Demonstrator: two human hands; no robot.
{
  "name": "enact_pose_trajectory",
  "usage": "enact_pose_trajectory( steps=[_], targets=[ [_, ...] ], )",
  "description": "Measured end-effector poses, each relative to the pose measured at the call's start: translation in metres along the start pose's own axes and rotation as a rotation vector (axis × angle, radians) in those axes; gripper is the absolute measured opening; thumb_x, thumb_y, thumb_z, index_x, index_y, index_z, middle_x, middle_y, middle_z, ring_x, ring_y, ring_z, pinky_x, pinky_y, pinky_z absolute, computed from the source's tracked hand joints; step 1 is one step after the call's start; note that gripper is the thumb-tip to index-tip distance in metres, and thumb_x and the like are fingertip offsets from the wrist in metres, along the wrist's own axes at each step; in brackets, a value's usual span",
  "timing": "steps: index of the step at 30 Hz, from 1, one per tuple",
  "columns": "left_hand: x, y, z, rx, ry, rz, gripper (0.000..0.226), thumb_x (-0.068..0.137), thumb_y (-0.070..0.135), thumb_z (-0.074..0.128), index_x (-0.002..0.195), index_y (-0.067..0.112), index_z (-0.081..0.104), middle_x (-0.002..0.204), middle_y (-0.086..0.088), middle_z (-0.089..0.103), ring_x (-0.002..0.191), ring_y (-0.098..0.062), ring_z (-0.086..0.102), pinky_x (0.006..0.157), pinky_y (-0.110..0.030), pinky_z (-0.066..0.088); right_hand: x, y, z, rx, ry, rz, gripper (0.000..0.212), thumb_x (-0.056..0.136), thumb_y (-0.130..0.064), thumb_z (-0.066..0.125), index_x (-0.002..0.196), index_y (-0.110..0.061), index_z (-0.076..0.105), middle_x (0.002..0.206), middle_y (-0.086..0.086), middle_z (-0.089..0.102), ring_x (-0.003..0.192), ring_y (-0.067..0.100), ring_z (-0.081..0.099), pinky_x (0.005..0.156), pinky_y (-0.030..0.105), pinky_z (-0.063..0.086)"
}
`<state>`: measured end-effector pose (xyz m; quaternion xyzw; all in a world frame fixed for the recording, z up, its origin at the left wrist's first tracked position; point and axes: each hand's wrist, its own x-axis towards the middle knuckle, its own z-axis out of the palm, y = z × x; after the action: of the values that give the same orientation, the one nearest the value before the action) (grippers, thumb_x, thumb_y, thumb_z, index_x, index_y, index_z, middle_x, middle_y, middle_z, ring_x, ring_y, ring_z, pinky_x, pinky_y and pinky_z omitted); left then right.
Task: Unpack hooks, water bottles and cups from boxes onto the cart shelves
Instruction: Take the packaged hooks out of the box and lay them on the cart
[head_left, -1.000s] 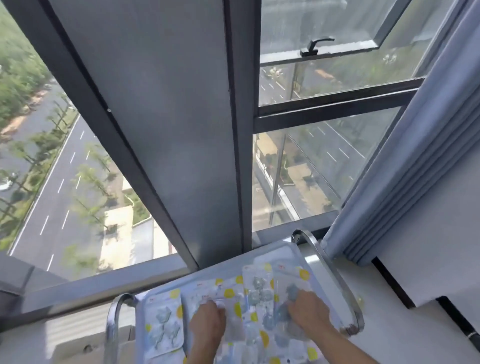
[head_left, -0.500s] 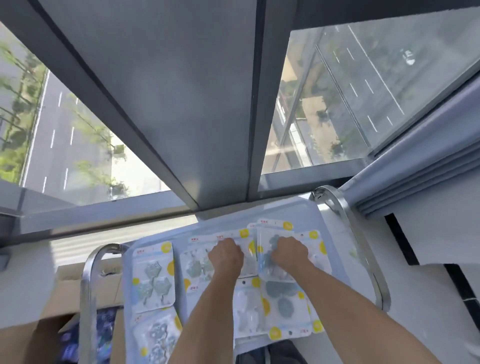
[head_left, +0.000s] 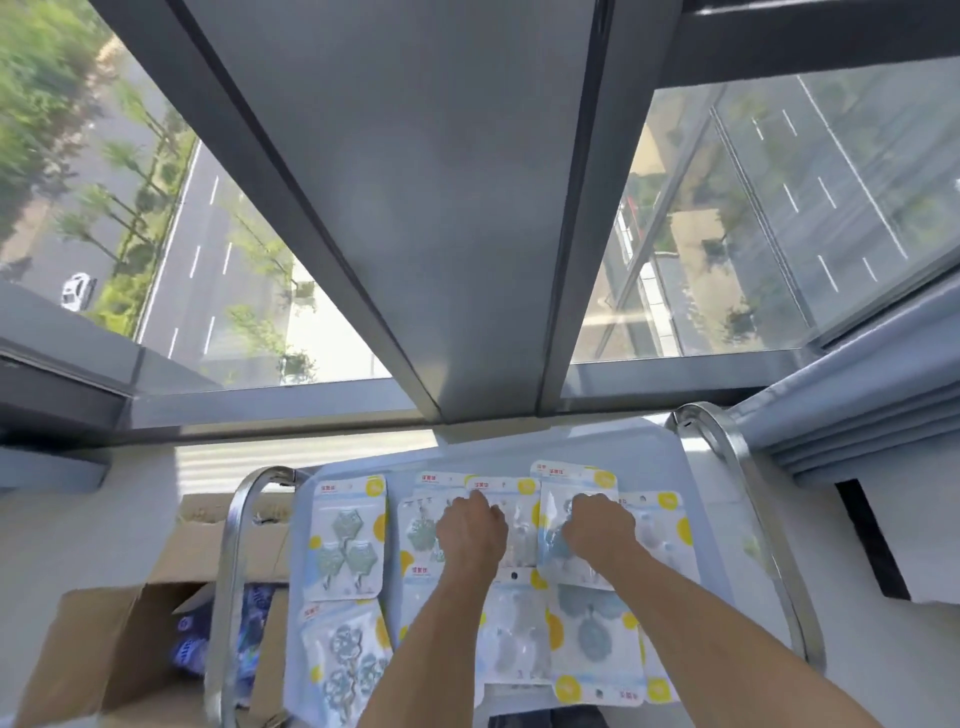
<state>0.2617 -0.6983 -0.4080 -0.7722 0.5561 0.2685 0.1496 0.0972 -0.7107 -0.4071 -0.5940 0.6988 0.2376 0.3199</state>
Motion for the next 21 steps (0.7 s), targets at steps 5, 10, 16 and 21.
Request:
enact_pose_trajectory(
  steps=[5,10,16,21],
  targets=[
    [-0.034,-0.04,-0.038,-0.047,0.107,-0.066,0.029,0.101,0.029,0.039,0.116,0.011,0.055,0.12,-0.01,0.056,0.114,-0.027,0.053,0.09,-0.038,0.046,-0.029,-0.037,-0.015,-0.047,0.015,-0.114,0.027,0.091,-0.014,0.047,0.116,-0.014,0.058,0.114,0.004,0.062,0.104,0.023,0.062,0.072,0.027,0.042],
    [-0.08,-0.115,-0.071,-0.064,0.187,-0.201,0.035,0.1,0.028,0.04,0.13,0.013,0.051,0.13,-0.012,0.05,0.123,-0.03,0.047,0.095,-0.042,0.042,-0.085,-0.106,-0.018,-0.009,0.041,-0.225,0.026,0.09,-0.015,0.049,0.114,-0.012,0.058,0.116,0.007,0.062,0.102,0.027,0.063,0.069,0.027,0.042],
    [-0.147,-0.237,-0.08,-0.186,0.256,-0.388,0.039,0.097,0.03,0.046,0.132,0.013,0.05,0.128,-0.015,0.053,0.12,-0.032,0.052,0.095,-0.043,0.044,-0.175,-0.212,0.025,0.021,0.067,-0.377,0.023,0.09,-0.016,0.054,0.111,-0.008,0.059,0.116,0.013,0.058,0.102,0.031,0.061,0.068,0.031,0.043],
    [-0.209,-0.358,-0.065,-0.198,0.234,-0.49,0.037,0.097,0.032,0.046,0.129,0.014,0.051,0.135,-0.016,0.049,0.126,-0.032,0.046,0.098,-0.044,0.042,-0.25,-0.298,0.09,0.042,0.122,-0.465,0.027,0.09,-0.015,0.053,0.115,-0.008,0.061,0.121,0.014,0.057,0.111,0.035,0.058,0.08,0.036,0.047]
  ],
)
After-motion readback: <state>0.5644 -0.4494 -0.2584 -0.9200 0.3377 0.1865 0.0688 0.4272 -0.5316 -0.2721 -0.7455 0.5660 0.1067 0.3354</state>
